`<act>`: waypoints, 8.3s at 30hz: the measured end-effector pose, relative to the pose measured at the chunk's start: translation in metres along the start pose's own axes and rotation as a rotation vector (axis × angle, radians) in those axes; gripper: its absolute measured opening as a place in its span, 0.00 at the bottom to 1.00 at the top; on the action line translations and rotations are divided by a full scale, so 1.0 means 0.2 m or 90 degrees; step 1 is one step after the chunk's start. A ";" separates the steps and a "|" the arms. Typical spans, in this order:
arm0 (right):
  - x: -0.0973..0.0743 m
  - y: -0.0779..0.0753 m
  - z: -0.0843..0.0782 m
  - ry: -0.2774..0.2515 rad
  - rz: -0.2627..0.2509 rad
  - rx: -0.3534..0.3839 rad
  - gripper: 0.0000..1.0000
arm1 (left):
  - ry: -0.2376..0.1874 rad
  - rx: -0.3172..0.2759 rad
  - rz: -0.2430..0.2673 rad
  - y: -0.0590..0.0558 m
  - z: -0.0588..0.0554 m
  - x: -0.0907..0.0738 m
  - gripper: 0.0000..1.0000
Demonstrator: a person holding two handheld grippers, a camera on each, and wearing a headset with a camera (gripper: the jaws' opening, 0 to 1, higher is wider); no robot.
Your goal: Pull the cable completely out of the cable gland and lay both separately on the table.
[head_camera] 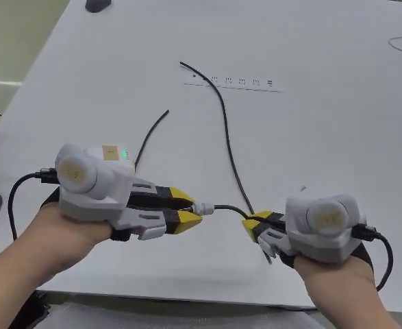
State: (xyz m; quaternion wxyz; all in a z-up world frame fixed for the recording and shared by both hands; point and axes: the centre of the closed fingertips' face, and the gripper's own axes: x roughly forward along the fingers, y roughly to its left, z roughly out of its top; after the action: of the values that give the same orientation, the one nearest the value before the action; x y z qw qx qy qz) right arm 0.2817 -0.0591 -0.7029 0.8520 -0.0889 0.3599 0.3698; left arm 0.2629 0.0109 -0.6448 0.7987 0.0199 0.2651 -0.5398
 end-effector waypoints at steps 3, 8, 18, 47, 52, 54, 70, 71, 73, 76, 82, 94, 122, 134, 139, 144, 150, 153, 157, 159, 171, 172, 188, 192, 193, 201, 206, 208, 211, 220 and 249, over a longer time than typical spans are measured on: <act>-0.02 0.01 0.01 -0.004 -0.005 -0.026 0.00 | 0.002 0.000 0.000 0.01 -0.01 -0.01 0.15; -0.04 0.00 0.03 -0.021 -0.010 -0.033 0.00 | 0.015 0.004 0.003 0.02 -0.02 -0.02 0.15; -0.10 0.06 0.12 -0.022 -0.014 -0.136 0.10 | 0.001 -0.005 0.008 0.04 -0.01 -0.06 0.15; -0.05 0.34 0.31 -0.021 0.029 -0.418 0.04 | 0.003 -0.003 -0.002 0.00 -0.03 -0.06 0.15; -0.05 0.34 0.30 -0.023 0.036 -0.416 0.03 | 0.000 -0.006 -0.004 -0.01 -0.02 -0.06 0.15; -0.05 0.34 0.29 -0.022 0.040 -0.411 0.02 | 0.002 -0.005 -0.007 -0.01 -0.02 -0.06 0.15; -0.03 0.34 0.24 -0.047 0.051 -0.290 0.00 | 0.010 0.003 -0.008 -0.02 -0.04 -0.06 0.15; -0.03 0.33 0.24 -0.048 0.052 -0.284 0.00 | 0.010 0.002 -0.007 -0.02 -0.04 -0.06 0.15; -0.03 0.33 0.24 -0.055 0.050 -0.258 0.00 | 0.010 -0.001 -0.005 -0.01 -0.04 -0.06 0.15; -0.03 0.31 0.23 -0.058 0.049 -0.226 0.00 | 0.009 -0.002 -0.004 -0.02 -0.04 -0.05 0.15; -0.03 0.24 0.17 -0.047 0.028 -0.209 0.00 | 0.003 -0.009 -0.002 -0.01 -0.04 -0.05 0.15; 0.00 0.13 0.06 -0.025 -0.002 -0.146 0.00 | -0.015 -0.029 -0.005 -0.03 -0.02 -0.04 0.15; -0.06 0.13 0.06 -0.032 -0.022 -0.190 0.01 | -0.007 -0.034 0.012 -0.02 -0.05 -0.08 0.15; -0.14 0.22 0.22 -0.035 0.002 -0.285 0.12 | -0.015 -0.032 0.014 -0.03 -0.03 -0.10 0.15; -0.14 0.32 0.29 -0.042 0.019 -0.342 0.13 | -0.013 -0.031 0.014 -0.04 -0.03 -0.11 0.15; -0.11 0.38 0.30 -0.030 0.028 -0.402 0.11 | -0.008 -0.029 0.014 -0.05 -0.05 -0.11 0.15; -0.08 0.39 0.26 0.002 0.036 -0.436 0.07 | -0.006 -0.024 0.015 -0.06 -0.05 -0.11 0.15; -0.09 0.39 0.26 0.000 0.032 -0.451 0.05 | -0.001 -0.017 0.015 -0.07 -0.05 -0.10 0.15; -0.09 0.40 0.25 0.005 0.030 -0.477 0.05 | 0.004 -0.012 0.013 -0.08 -0.06 -0.10 0.15; -0.09 0.40 0.25 0.004 0.031 -0.483 0.05 | 0.007 -0.007 0.014 -0.07 -0.06 -0.10 0.15; -0.10 0.40 0.25 -0.005 0.031 -0.468 0.01 | 0.009 0.013 0.019 -0.09 -0.05 -0.11 0.15; -0.11 0.39 0.25 -0.012 0.029 -0.451 0.01 | 0.003 0.010 0.020 -0.09 -0.04 -0.11 0.15; -0.14 0.31 0.24 -0.028 0.015 -0.336 0.01 | -0.021 0.004 0.034 -0.10 0.00 -0.09 0.15; -0.14 0.25 0.22 -0.029 0.003 -0.306 0.00 | -0.021 0.007 0.037 -0.09 0.00 -0.09 0.15; -0.14 0.25 0.21 -0.029 0.003 -0.299 0.00 | -0.024 0.005 0.036 -0.09 0.01 -0.09 0.15; -0.13 0.14 0.14 -0.030 -0.006 -0.193 0.00 | -0.028 0.003 0.037 -0.08 0.02 -0.09 0.15; -0.11 0.10 0.10 -0.033 -0.017 -0.135 0.00 | -0.025 0.003 0.036 -0.06 0.01 -0.08 0.15; -0.11 0.08 0.08 -0.035 -0.012 -0.086 0.00 | -0.024 0.008 0.036 -0.06 0.00 -0.08 0.15; -0.10 0.06 0.07 -0.031 -0.016 -0.073 0.00 | -0.020 0.008 0.034 -0.05 0.00 -0.07 0.15; -0.07 0.01 -0.02 -0.001 -0.033 0.002 0.01 | -0.007 0.001 0.025 -0.04 -0.04 -0.04 0.15; -0.14 0.07 0.21 -0.037 -0.022 -0.179 0.18 | -0.004 -0.027 0.036 0.05 -0.04 -0.04 0.15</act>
State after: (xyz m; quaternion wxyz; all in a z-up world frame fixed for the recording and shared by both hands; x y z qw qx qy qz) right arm 0.2818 -0.0477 -0.6528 0.8472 -0.2027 0.2784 0.4045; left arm 0.2654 0.0246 -0.6496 0.8148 0.0088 0.2736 -0.5111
